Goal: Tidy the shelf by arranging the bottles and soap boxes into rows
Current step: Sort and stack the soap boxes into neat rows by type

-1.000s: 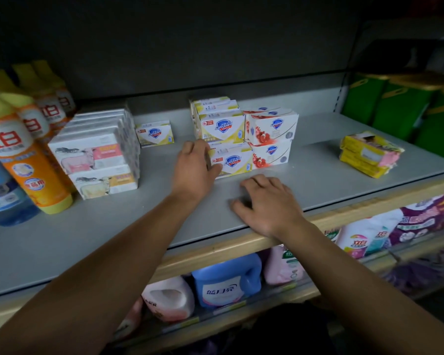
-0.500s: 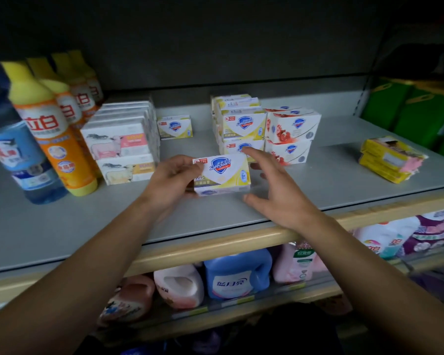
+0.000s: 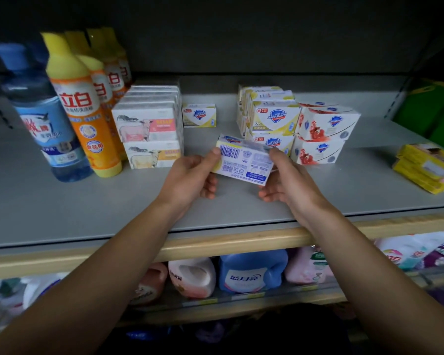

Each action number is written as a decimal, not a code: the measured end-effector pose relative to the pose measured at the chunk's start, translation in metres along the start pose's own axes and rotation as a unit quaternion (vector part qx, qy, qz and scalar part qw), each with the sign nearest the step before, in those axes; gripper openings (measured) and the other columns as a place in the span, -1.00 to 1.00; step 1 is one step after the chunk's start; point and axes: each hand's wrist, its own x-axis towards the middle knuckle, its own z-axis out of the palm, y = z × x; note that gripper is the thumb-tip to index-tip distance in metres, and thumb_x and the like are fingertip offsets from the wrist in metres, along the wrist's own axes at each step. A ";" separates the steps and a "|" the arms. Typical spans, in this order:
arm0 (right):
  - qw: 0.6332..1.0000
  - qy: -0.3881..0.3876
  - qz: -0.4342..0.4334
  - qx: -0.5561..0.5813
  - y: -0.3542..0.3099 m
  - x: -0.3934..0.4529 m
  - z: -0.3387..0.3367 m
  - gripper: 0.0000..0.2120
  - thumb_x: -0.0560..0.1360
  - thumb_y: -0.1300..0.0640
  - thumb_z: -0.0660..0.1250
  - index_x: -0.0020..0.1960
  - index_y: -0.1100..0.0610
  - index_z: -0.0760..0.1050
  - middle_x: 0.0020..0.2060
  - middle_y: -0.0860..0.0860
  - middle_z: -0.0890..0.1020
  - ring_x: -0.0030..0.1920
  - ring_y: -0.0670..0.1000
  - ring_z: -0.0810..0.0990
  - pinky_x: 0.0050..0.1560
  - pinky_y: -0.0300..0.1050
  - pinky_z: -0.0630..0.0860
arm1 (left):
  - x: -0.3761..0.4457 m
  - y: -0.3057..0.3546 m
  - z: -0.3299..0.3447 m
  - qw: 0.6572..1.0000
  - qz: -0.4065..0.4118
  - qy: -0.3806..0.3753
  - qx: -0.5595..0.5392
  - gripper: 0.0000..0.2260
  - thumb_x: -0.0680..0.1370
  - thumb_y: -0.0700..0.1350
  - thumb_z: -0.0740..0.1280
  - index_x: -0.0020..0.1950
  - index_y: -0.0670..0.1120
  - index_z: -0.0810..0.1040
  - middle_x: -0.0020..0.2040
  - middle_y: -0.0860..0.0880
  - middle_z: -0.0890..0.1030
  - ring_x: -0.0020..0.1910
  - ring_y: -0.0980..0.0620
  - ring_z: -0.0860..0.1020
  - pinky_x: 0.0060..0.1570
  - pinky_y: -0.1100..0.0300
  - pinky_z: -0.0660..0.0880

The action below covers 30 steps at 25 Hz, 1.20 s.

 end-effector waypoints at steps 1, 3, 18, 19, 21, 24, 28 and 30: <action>1.000 0.001 0.007 0.012 0.000 0.000 0.001 -0.65 0.57 -0.15 0.21 -0.11 0.09 0.60 -0.35 0.03 0.66 -0.39 0.03 0.63 -0.36 -0.13 0.56 | 0.000 0.000 -0.001 1.000 -0.001 -0.002 -0.004 -0.63 0.53 0.16 0.35 -0.17 -0.15 0.53 -0.43 -0.09 0.54 -0.48 -0.02 0.48 -0.47 0.18 0.49; 0.998 0.009 -0.025 0.050 0.001 -0.001 0.002 -0.81 0.55 -0.04 0.32 0.01 0.06 0.58 -0.16 0.04 0.67 -0.35 0.05 0.64 -0.26 -0.09 0.58 | 0.000 0.002 -0.005 0.999 -0.014 -0.019 -0.037 -0.59 0.48 0.24 0.33 -0.12 -0.13 0.54 -0.41 -0.11 0.57 -0.47 -0.04 0.51 -0.47 0.17 0.51; 0.813 -0.007 -0.514 -0.274 0.012 -0.030 0.061 -0.66 0.46 0.25 0.43 0.24 0.20 0.57 0.20 0.08 0.59 0.20 0.09 0.52 0.31 -0.08 0.42 | -0.005 0.018 -0.018 0.909 -0.105 -0.175 -0.363 -0.64 0.64 -0.05 0.08 0.04 -0.24 0.59 -0.08 -0.19 0.64 -0.10 -0.09 0.64 -0.11 0.09 0.61; 0.800 -0.007 -0.528 -0.286 0.014 -0.031 0.062 -0.65 0.46 0.27 0.44 0.24 0.21 0.57 0.20 0.10 0.58 0.21 0.11 0.50 0.33 -0.09 0.39 | -0.007 0.018 -0.019 0.908 -0.106 -0.182 -0.362 -0.61 0.64 -0.04 0.09 0.00 -0.24 0.63 -0.10 -0.19 0.65 -0.11 -0.08 0.65 -0.11 0.11 0.62; 0.795 0.004 -0.528 -0.298 0.013 -0.031 0.065 -0.59 0.42 0.24 0.48 0.26 0.20 0.55 0.22 0.11 0.55 0.22 0.13 0.49 0.33 -0.08 0.38 | -0.008 0.019 -0.020 0.903 -0.105 -0.186 -0.373 -0.60 0.64 -0.02 0.10 -0.02 -0.24 0.64 -0.10 -0.18 0.66 -0.10 -0.07 0.66 -0.09 0.11 0.62; 0.816 0.026 -0.493 -0.302 0.009 -0.028 0.060 -0.50 0.35 0.16 0.52 0.26 0.19 0.53 0.18 0.10 0.53 0.18 0.10 0.51 0.26 -0.13 0.41 | -0.008 0.019 -0.015 0.907 -0.101 -0.168 -0.373 -0.66 0.62 0.02 0.14 0.12 -0.21 0.54 0.00 -0.17 0.61 -0.03 -0.08 0.62 0.01 0.06 0.60; 0.934 0.006 -0.345 -0.089 -0.008 -0.015 0.042 -0.59 0.43 0.17 0.40 0.28 0.15 0.49 0.12 0.02 0.61 0.12 -0.01 0.59 0.16 -0.09 0.52 | -0.008 0.018 -0.015 0.980 0.042 -0.079 -0.178 -0.65 0.45 -0.07 0.39 0.23 -0.06 0.49 0.10 -0.09 0.58 0.03 -0.08 0.61 0.07 0.01 0.58; 0.953 -0.041 -0.299 -0.012 -0.017 -0.003 0.026 -0.60 0.48 0.18 0.33 0.30 0.15 0.46 0.13 0.01 0.63 0.13 -0.03 0.61 0.15 -0.12 0.54 | -0.007 0.026 -0.014 0.979 0.185 -0.046 0.076 -0.52 0.42 -0.06 0.45 0.33 -0.02 0.48 0.21 -0.02 0.57 0.16 0.01 0.58 0.16 0.13 0.52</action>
